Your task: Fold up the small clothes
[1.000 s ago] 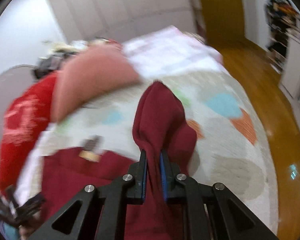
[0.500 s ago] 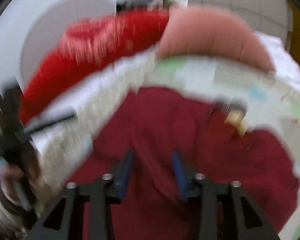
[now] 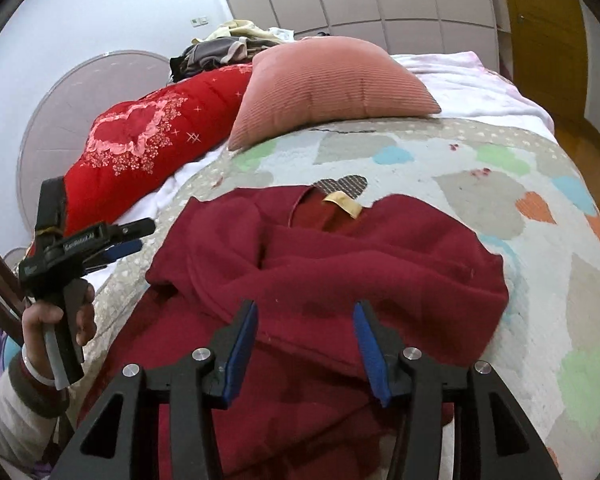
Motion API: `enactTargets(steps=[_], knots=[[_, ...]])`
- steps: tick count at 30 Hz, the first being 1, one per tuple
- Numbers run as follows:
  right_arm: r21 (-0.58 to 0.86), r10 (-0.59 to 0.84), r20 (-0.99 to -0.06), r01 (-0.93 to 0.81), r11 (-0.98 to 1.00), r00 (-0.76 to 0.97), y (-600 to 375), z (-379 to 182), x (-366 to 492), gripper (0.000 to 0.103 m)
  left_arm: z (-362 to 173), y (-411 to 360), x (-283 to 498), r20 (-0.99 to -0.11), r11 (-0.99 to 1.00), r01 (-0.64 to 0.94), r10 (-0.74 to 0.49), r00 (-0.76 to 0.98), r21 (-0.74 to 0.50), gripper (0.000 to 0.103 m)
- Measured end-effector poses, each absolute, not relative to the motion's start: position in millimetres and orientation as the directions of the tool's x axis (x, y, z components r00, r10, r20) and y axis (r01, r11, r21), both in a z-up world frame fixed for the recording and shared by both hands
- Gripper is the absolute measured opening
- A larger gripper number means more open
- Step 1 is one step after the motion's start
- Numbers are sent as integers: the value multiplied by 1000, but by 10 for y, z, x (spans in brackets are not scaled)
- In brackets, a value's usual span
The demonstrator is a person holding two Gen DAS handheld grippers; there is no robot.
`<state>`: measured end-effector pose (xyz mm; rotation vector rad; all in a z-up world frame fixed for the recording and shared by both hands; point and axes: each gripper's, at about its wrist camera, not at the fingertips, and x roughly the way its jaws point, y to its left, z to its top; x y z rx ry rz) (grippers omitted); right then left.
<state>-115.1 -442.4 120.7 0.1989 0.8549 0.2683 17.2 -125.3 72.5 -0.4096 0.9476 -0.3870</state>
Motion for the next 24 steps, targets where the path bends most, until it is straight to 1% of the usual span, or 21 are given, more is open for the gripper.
enactTargets(steps=[3,7,8,10,12,17,18,19,20,21,22,24], knots=[[339,353,-696,-147,929,625,-4470,1164,-1195,48,693,-1408,267,-705,847,135,-506,497,-513,83],[353,369,-689,-155,923,624,-4454,1124,-1256,48,625,-1576,387,-724,848,123,-508,466,-516,79],[356,371,-686,-156,921,626,-4469,1128,-1280,48,626,-1605,399,-725,849,125,-508,465,-514,77],[362,374,-680,-154,919,630,-4505,1132,-1325,48,628,-1666,426,-726,846,138,-516,455,-515,68],[368,371,-678,-145,919,635,-4551,1133,-1356,48,615,-1723,453,-728,840,142,-528,438,-524,64],[395,372,-668,-116,911,644,-4657,1146,-1411,48,580,-1765,493,-727,829,127,-542,420,-545,64],[398,375,-666,-117,910,645,-4666,1150,-1420,48,567,-1776,507,-729,828,125,-544,415,-546,62],[398,374,-665,-117,910,646,-4669,1156,-1427,48,557,-1788,518,-732,830,125,-541,413,-543,44],[396,371,-666,-115,911,647,-4673,1159,-1430,48,557,-1805,528,-740,837,131,-533,410,-531,34],[394,368,-667,-113,912,648,-4676,1161,-1435,48,566,-1821,533,-747,844,141,-525,407,-517,19],[393,364,-666,-109,913,651,-4681,1167,-1442,48,598,-1821,522,-746,849,152,-520,416,-506,15],[392,360,-659,-106,914,661,-4702,1200,-1460,48,752,-1774,456,-716,850,187,-518,468,-492,10]])
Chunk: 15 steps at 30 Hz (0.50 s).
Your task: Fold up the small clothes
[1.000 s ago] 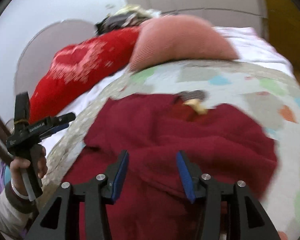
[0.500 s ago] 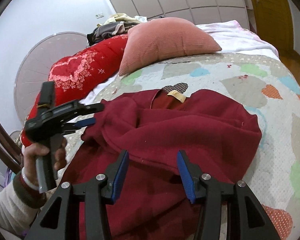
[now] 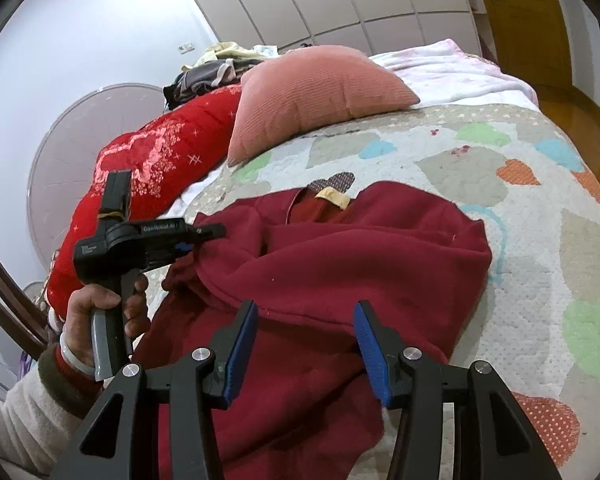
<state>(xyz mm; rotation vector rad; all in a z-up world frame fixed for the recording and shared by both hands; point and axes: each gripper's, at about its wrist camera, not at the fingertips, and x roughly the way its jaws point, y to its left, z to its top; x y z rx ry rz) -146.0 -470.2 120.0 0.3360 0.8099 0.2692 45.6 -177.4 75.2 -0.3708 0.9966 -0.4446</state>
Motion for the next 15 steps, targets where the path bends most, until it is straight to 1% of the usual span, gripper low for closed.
enactTargets(steps=[4,5,7,10,13,15], knots=[[367,326,-654,-90,926,683,-4768,1267,-1495,48,1135,-1573,206,-643,864,263,-497,582,-430,10],[355,310,-656,-82,931,688,-4788,1276,-1507,48,1149,-1540,149,-641,872,266,-484,596,-411,10],[336,288,-661,-70,939,693,-4825,1273,-1535,48,1063,-1490,35,-662,892,266,-450,599,-366,10],[316,242,-693,-15,949,679,-4944,1159,-1564,49,763,-1427,11,-714,927,226,-375,592,-299,10],[320,219,-733,43,946,643,-5042,1036,-1560,50,604,-1365,64,-727,922,185,-382,571,-340,10],[300,206,-754,48,953,623,-5045,1001,-1568,50,644,-1378,68,-715,924,187,-377,589,-333,10]])
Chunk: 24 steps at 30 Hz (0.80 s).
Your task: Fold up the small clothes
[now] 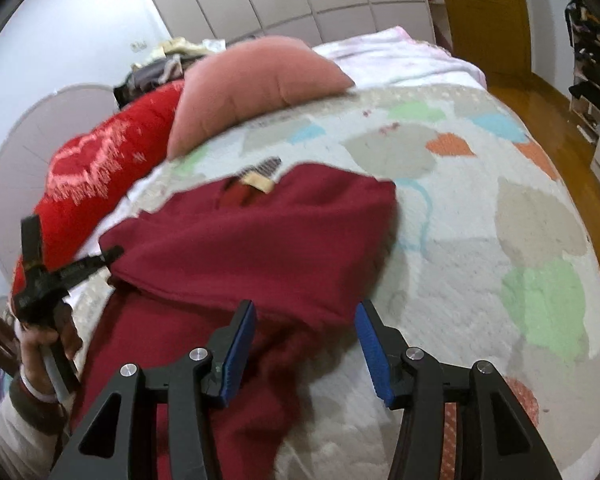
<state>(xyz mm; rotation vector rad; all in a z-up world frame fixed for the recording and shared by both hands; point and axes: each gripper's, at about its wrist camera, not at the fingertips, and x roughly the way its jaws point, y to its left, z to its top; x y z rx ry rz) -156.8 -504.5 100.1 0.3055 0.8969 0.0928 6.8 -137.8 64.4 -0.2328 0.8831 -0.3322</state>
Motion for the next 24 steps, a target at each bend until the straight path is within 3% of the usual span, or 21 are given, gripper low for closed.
enactTargets(steps=[2,4,6,8,9,13,16,18,21,23,24], knots=[[267,190,-768,36,963,612,-5023,970,-1579,55,719,-1444,62,-700,928,206,-369,611,-310,10],[261,186,-776,38,965,603,-5008,909,-1551,71,776,-1503,60,-695,931,211,-363,621,-298,9],[248,166,-806,68,966,568,-4992,756,-1437,71,795,-1528,73,-695,929,211,-369,617,-306,9],[271,172,-784,79,959,597,-5016,670,-1359,50,796,-1548,61,-693,924,215,-381,612,-317,9],[272,166,-773,84,959,613,-5030,666,-1342,29,800,-1564,42,-690,919,226,-391,608,-323,10],[222,82,-740,127,967,668,-5151,835,-1515,15,730,-1660,-53,-697,900,301,-434,570,-314,16],[128,2,-770,151,980,638,-5179,810,-1747,15,540,-1778,-81,-739,907,323,-410,534,-270,20],[158,49,-830,150,976,555,-5237,578,-1772,15,465,-1803,-93,-757,911,321,-399,518,-260,21],[209,85,-814,152,966,575,-5323,705,-1884,15,514,-1724,-132,-747,899,341,-423,512,-276,31],[246,100,-780,155,957,618,-5409,912,-1924,24,587,-1634,-134,-739,901,339,-420,527,-270,35],[251,92,-759,159,955,644,-5443,1003,-1929,39,619,-1590,-136,-733,903,333,-417,537,-270,36]])
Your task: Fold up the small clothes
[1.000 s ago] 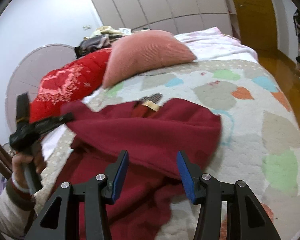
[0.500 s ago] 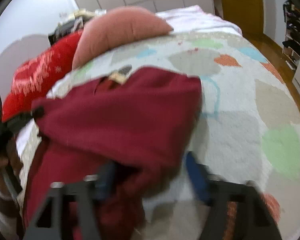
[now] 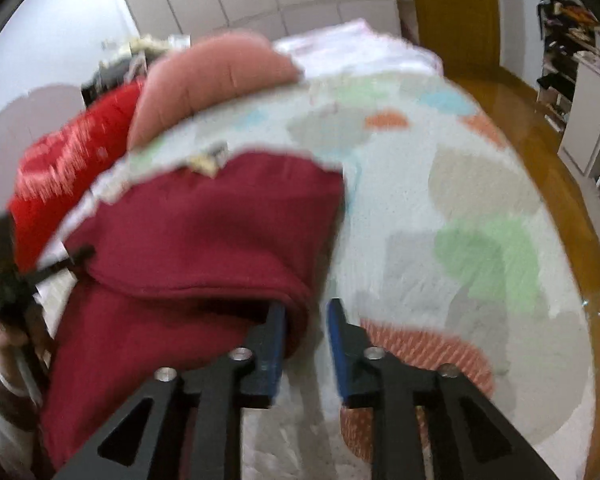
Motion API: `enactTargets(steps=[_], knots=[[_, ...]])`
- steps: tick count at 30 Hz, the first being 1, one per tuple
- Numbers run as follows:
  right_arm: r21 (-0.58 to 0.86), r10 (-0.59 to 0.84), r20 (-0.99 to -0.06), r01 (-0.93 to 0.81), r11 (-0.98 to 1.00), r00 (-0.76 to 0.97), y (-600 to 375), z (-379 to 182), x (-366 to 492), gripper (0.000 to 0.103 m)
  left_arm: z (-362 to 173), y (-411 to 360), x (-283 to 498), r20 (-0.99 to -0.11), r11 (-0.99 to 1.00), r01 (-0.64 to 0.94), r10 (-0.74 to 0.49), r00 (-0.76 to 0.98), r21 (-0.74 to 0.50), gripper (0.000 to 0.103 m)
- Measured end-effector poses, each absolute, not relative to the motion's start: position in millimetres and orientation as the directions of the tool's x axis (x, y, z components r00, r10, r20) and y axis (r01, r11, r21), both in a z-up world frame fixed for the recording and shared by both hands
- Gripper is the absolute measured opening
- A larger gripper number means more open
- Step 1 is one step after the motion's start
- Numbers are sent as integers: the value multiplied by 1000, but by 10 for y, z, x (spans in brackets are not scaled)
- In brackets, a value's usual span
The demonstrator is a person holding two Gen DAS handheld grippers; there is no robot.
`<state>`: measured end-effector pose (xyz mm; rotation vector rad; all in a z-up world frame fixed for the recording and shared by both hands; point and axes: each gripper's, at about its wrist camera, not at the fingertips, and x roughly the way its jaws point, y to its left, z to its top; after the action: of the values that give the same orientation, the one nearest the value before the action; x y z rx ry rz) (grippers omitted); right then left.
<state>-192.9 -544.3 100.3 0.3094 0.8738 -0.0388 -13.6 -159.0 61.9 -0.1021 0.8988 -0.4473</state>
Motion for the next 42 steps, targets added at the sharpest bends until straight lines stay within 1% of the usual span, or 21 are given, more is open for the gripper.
enactTargets(steps=[1,2,4,7,8,10,11,14,18,19,21,22,24,25,27,30,33,35,36,39,42], knots=[[253,79,-735,165,953,673,-5475,1090,-1917,57,651,-1542,-129,-726,906,323,-414,549,-273,38],[258,70,-714,169,951,696,-5500,1150,-1903,62,680,-1487,-122,-719,908,310,-413,559,-281,39],[271,54,-689,187,944,723,-5550,1243,-1808,65,720,-1384,-117,-705,910,284,-415,576,-303,48],[266,40,-692,203,942,721,-5575,1258,-1521,65,752,-1307,-86,-690,913,254,-407,598,-319,50],[238,41,-706,182,954,707,-5545,1232,-1349,63,754,-1306,-63,-695,916,246,-400,598,-316,50],[188,27,-739,168,968,673,-5508,1162,-1119,42,760,-1304,-42,-695,919,233,-394,602,-318,50],[177,26,-764,170,969,645,-5528,1104,-1001,41,758,-1311,-34,-692,918,232,-395,604,-322,50],[232,59,-780,201,952,623,-5639,1015,-879,41,735,-1385,-10,-688,915,239,-402,604,-325,50],[284,120,-835,232,930,537,-5710,729,-645,40,650,-1488,-1,-704,923,232,-384,597,-306,52],[282,129,-842,222,933,524,-5682,679,-635,28,628,-1503,-1,-710,925,234,-380,594,-299,52],[242,115,-843,180,953,525,-5606,655,-634,15,614,-1504,-2,-711,927,240,-374,596,-287,52],[221,100,-834,162,962,543,-5581,709,-660,11,617,-1499,4,-710,928,241,-373,597,-285,52],[213,75,-808,171,962,584,-5622,831,-690,10,639,-1469,20,-704,927,232,-374,604,-294,52],[241,72,-779,190,952,622,-5709,923,-711,10,655,-1449,25,-697,926,224,-377,610,-304,52],[264,71,-766,211,941,639,-5792,943,-677,9,662,-1441,32,-693,925,213,-378,614,-315,52],[147,-27,-801,240,960,598,-5743,776,-544,9,655,-1465,20,-707,928,215,-371,602,-304,52],[240,21,-808,296,925,589,-5874,661,-602,10,726,-1451,-38,-696,934,233,-358,622,-272,52],[308,49,-788,324,894,613,-5943,746,-757,14,803,-1426,-77,-672,935,245,-354,651,-255,52],[308,44,-786,328,893,617,-5931,803,-825,14,816,-1424,-73,-666,935,249,-353,657,-251,52],[291,70,-750,233,928,658,-5685,1038,-1071,14,751,-1489,7,-694,937,251,-349,631,-242,65],[286,151,-750,110,952,644,-5335,1043,-1213,14,483,-1595,124,-766,942,236,-333,550,-240,65]])
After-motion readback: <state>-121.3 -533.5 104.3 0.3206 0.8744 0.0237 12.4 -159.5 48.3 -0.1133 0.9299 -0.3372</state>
